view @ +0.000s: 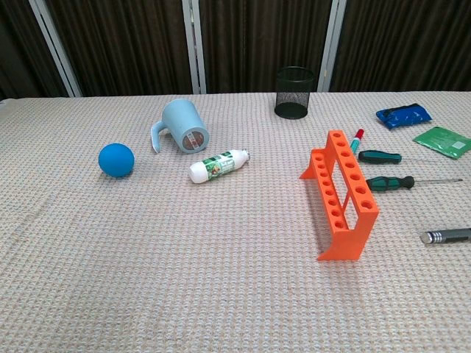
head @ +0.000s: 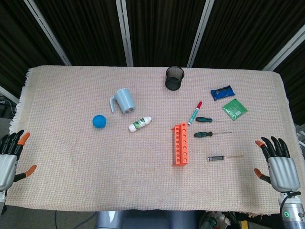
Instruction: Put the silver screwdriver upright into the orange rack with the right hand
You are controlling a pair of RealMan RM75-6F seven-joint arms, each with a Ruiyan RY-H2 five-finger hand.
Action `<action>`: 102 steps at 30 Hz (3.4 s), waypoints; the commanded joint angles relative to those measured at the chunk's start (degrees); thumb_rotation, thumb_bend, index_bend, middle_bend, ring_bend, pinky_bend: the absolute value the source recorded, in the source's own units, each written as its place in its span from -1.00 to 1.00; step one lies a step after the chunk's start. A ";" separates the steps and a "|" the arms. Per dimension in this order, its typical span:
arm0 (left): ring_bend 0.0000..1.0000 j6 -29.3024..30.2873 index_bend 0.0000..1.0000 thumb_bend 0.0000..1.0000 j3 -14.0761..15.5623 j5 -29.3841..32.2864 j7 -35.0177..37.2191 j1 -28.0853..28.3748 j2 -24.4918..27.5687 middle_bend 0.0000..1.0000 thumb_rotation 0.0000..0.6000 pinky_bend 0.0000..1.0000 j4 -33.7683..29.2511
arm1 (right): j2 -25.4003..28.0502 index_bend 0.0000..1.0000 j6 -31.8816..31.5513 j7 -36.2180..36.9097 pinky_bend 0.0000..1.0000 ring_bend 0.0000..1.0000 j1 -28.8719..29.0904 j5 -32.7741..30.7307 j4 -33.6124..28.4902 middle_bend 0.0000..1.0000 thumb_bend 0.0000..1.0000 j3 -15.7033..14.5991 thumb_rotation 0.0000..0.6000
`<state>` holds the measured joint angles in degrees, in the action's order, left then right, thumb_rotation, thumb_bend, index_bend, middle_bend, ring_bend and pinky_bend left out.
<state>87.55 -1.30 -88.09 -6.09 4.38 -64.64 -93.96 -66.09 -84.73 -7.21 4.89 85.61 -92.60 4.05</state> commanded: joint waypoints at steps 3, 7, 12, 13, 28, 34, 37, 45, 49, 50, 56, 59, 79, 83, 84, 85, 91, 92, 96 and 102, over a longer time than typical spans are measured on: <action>-1.00 0.25 -0.84 -0.64 0.40 -0.17 0.00 -0.45 0.54 -1.00 1.00 -1.00 -0.44 | 0.05 -0.66 0.03 0.15 -1.00 -1.00 0.12 0.13 0.01 -0.77 -0.78 0.06 1.00; -1.00 0.55 -0.84 -0.64 0.58 -0.10 -0.01 -0.86 0.85 -1.00 1.00 -1.00 -0.57 | 0.10 -0.66 0.26 0.59 -1.00 -1.00 0.21 0.31 0.22 -0.77 -0.78 -0.08 1.00; -1.00 1.41 -0.82 -0.64 0.81 -0.15 0.13 -1.60 1.27 -1.00 1.00 -1.00 -0.67 | 0.16 -0.66 0.60 1.47 -1.00 -1.00 0.31 0.72 0.59 -0.77 -0.78 -0.42 1.00; -1.00 1.56 -0.82 -0.64 0.92 -0.21 0.09 -1.78 1.42 -1.00 1.00 -1.00 -0.79 | 0.15 -0.66 0.62 1.74 -1.00 -1.00 0.31 0.80 0.67 -0.77 -0.78 -0.48 1.00; -1.00 1.75 -0.78 -0.64 1.34 -0.42 -0.15 -2.54 3.26 -1.00 1.00 -1.00 -2.19 | -0.53 -0.58 0.54 3.76 -1.00 -1.00 0.22 1.37 1.28 -0.76 -0.64 -0.92 1.00; -1.00 1.48 -0.77 -0.64 1.06 -0.75 0.31 -2.22 3.07 -1.00 1.00 -1.00 -2.00 | -1.21 -0.46 0.05 3.82 -1.00 -0.98 0.62 2.23 0.75 -0.72 -0.56 -0.61 1.00; -1.00 1.49 -0.77 -0.64 0.91 -0.92 0.36 -2.11 3.00 -1.00 1.00 -1.00 -1.97 | -1.26 -0.38 1.65 3.48 -1.00 -0.98 2.01 2.67 -0.21 -0.70 -0.54 -0.30 1.00; -1.00 0.91 -0.77 -0.64 0.40 -1.21 0.72 -1.38 3.49 -1.00 1.00 -1.00 -2.13 | -0.74 -0.29 10.89 -1.92 -1.00 -0.99 8.10 0.48 -4.32 -0.70 -0.54 1.27 1.00; -1.00 0.65 -0.77 -0.64 0.13 -1.25 0.74 -1.03 3.71 -1.00 1.00 -1.00 -2.25 | -2.03 -0.29 14.03 -8.15 -1.00 -1.00 10.48 -2.80 -5.59 -0.70 -0.53 2.59 1.00; -1.00 0.59 -0.77 -0.64 0.09 -1.26 0.76 -0.96 3.74 -1.00 1.00 -1.00 -2.28 | -2.37 -0.29 14.40 -8.97 -1.00 -1.00 10.82 -3.31 -5.73 -0.70 -0.53 2.79 1.00; -1.00 -0.05 -0.77 -0.64 -0.39 -1.21 0.43 -0.22 4.10 -1.00 1.00 -1.00 -2.46 | -6.65 -0.20 17.41 -18.04 -1.00 -1.00 13.84 -8.47 -5.79 -0.70 -0.56 3.76 1.00; -1.00 -0.21 -0.77 -0.64 -0.69 -1.14 0.32 0.10 4.15 -1.00 1.00 -1.00 -2.64 | -8.60 -0.17 18.18 -22.15 -1.00 -1.00 15.01 -10.22 -5.06 -0.69 -0.56 3.71 1.00; -1.00 -2.40 -0.77 -0.64 -0.97 -0.68 -0.38 1.77 3.49 -1.00 1.00 -1.00 -2.85 | -15.81 -0.14 23.04 -40.03 -1.00 -1.00 21.15 -20.58 -0.73 -0.67 -0.57 0.83 1.00; -1.00 -2.74 -0.76 -0.64 -0.92 -0.50 -0.24 1.94 3.45 -1.00 1.00 -1.00 -2.72 | -16.43 -0.13 23.32 -41.48 -1.00 -1.00 21.78 -22.79 -0.20 -0.67 -0.57 0.45 1.00; -1.00 -2.78 -0.76 -0.64 -0.92 -0.47 -0.18 1.97 3.45 -1.00 1.00 -1.00 -2.69 | -16.55 -0.13 23.31 -41.73 -1.00 -1.00 21.90 -23.22 -0.14 -0.67 -0.57 0.37 1.00; -1.00 -2.81 -0.76 -0.64 -0.91 -0.46 -0.11 2.00 3.44 -1.00 1.00 -1.00 -2.66 | -16.67 -0.13 23.32 -41.95 -1.00 -1.00 22.01 -23.69 -0.08 -0.67 -0.57 0.29 1.00; -1.00 -3.19 -0.76 -0.64 -0.82 -0.40 0.40 2.26 3.22 -1.00 1.00 -1.00 -2.41 | -17.16 -0.12 23.19 -42.66 -1.00 -1.00 22.76 -25.85 0.19 -0.67 -0.57 -0.11 1.00; -1.00 -3.32 -0.76 -0.64 -0.77 -0.41 0.56 2.31 3.23 -1.00 1.00 -1.00 -2.41 | -17.25 -0.12 23.16 -42.63 -1.00 -1.00 22.84 -26.10 0.22 -0.67 -0.57 -0.17 1.00; -1.00 -3.80 -0.76 -0.64 -0.58 -0.41 1.21 2.51 3.39 -1.00 1.00 -1.00 -2.37 | -17.51 -0.10 23.23 -42.38 -1.00 -1.00 23.22 -26.99 0.28 -0.67 -0.57 -0.63 1.00; -1.00 -3.85 -0.76 -0.64 -0.56 -0.30 1.41 2.61 3.42 -1.00 1.00 -1.00 -2.13 | -18.10 -0.07 23.41 -41.71 -1.00 -1.00 23.74 -27.89 0.96 -0.67 -0.57 -1.19 1.00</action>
<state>83.69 -1.86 -88.39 -4.68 6.99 -61.22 -96.09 -84.09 -61.35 -49.05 28.55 57.78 -91.74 2.94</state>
